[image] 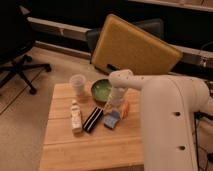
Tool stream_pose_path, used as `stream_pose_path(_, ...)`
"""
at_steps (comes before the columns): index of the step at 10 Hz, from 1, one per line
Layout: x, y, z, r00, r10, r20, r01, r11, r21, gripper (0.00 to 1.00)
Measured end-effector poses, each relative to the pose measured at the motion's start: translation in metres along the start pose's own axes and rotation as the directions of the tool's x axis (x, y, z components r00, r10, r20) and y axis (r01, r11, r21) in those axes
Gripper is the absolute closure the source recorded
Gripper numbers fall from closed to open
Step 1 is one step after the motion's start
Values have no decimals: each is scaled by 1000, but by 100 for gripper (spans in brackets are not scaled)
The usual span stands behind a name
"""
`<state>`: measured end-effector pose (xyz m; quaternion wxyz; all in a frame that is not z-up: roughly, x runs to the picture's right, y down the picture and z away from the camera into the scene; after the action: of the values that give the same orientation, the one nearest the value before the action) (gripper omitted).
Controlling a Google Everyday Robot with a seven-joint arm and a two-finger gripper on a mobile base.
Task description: Place the white sponge in the ceramic cup
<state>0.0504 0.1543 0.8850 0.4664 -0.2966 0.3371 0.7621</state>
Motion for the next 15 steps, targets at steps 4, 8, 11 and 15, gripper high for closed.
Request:
stream_pose_path(4, 2, -7, 6, 1000, 15, -19, -15, 1000, 17, 35)
stream_pose_path(8, -5, -7, 1, 1000, 7, 25, -8, 999, 34, 70)
stream_pose_path(11, -6, 18, -25, 995, -39, 92, 36, 999, 34, 98)
stream_pose_path(15, -3, 78, -74, 952, -204, 228, 201, 979, 37, 100)
